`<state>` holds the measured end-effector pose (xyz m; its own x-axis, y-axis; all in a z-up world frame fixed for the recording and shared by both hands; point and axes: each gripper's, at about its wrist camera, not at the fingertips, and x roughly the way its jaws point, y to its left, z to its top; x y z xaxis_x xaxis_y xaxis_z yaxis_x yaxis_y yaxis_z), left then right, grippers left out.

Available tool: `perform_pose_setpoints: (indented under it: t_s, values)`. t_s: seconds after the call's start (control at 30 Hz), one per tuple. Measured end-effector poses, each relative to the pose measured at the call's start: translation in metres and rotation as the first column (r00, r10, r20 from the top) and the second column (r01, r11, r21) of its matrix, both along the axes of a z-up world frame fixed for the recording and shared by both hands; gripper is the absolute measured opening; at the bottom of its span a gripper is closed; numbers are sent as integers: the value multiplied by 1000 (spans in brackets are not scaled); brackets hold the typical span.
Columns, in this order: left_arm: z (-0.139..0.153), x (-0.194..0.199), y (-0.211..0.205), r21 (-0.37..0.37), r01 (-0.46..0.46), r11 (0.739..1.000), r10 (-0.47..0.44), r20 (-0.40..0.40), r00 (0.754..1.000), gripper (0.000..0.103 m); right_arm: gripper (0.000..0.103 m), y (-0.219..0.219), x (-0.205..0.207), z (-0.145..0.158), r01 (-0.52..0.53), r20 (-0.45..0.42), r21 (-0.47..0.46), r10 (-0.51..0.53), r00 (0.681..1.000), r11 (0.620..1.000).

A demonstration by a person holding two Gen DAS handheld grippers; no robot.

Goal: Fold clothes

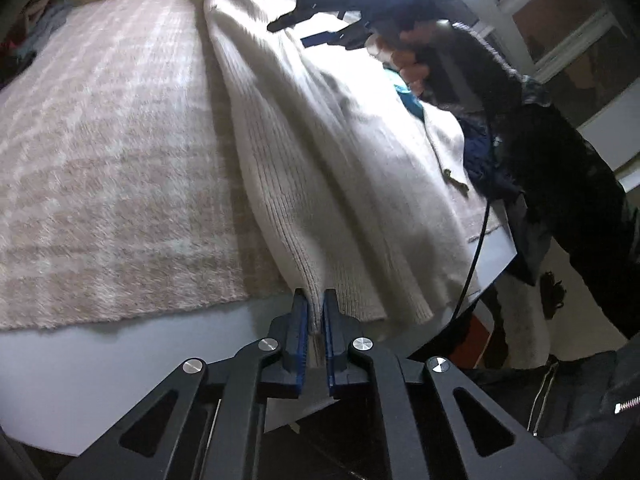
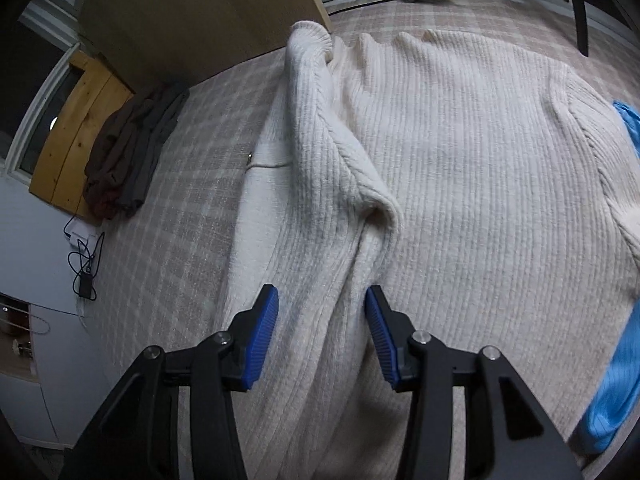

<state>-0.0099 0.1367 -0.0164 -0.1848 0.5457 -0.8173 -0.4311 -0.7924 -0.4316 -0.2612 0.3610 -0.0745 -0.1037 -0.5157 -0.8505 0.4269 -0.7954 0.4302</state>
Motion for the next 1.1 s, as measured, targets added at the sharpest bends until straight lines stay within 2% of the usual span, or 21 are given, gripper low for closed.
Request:
perform_pose_setpoints:
  t_s: [0.03, 0.07, 0.13, 0.2, 0.27, 0.3, 0.4, 0.43, 0.47, 0.6, 0.73, 0.8, 0.87, 1.0, 1.1]
  values:
    - [4, 2, -2, -4, 3, 1000, -3, -14, 1000, 5, 16, -2, -1, -1, -2, 2, 5, 2, 1000, 1000]
    - [7, 4, -4, -5, 9, 1000, -9, -19, 1000, 5, 16, -3, -1, -1, 2, 7, 2, -2, 1000, 1000]
    - [16, 11, -9, -11, 11, 1000, -12, -33, 999, 5, 13, 2, -3, 6, 31, 27, -61, -30, 999, 998]
    - [27, 22, -21, -18, -9, 1000, 8, -62, 998, 5, 12, 8, -3, 15, 50, 4, -106, -50, 999, 993]
    - [28, 28, -30, -2, -32, 999, 32, -58, 998, 5, 12, 6, -5, 7, 57, 8, -71, -56, 998, 996]
    - [19, 26, -28, -5, -34, 999, 34, -38, 999, 5, 12, 2, -6, -2, 55, 25, -41, -54, 998, 998]
    - [-4, 20, -18, -26, -31, 999, 31, 2, 1000, 5, 20, -9, -7, -7, 56, 40, -35, -55, 998, 998]
    - [-9, 19, -14, -39, -25, 999, 25, 7, 1000, 5, 28, -14, -6, -4, 49, 36, -15, -48, 998, 999]
    - [-13, 17, -11, -52, -19, 998, 20, 13, 1000, 6, 30, -21, -6, 1, 36, 23, 13, -36, 999, 999]
    - [-9, 18, -15, -97, -17, 995, 20, 32, 999, 6, 30, -34, -2, 37, 7, -114, 100, 4, 993, 995]
    - [16, 16, -19, -66, -29, 997, 28, -14, 1000, 6, 30, -35, -21, 59, -20, -160, 22, 23, 987, 1000]
    - [19, 4, -3, -41, -6, 999, 4, -37, 999, 6, 30, -36, -34, 63, -34, -175, 5, 35, 984, 999]
    - [20, -8, 13, -25, 20, 1000, -21, -53, 998, 6, 30, -49, -51, 58, -60, -168, 0, 59, 984, 998]
    - [-5, -28, 48, -67, 87, 994, -88, -10, 996, 6, 30, -76, -84, 35, -115, -153, 38, 120, 981, 993]
    - [-16, -38, 51, -51, 96, 994, -95, 25, 995, 9, 29, -88, -119, 8, -92, -171, 162, 119, 978, 983]
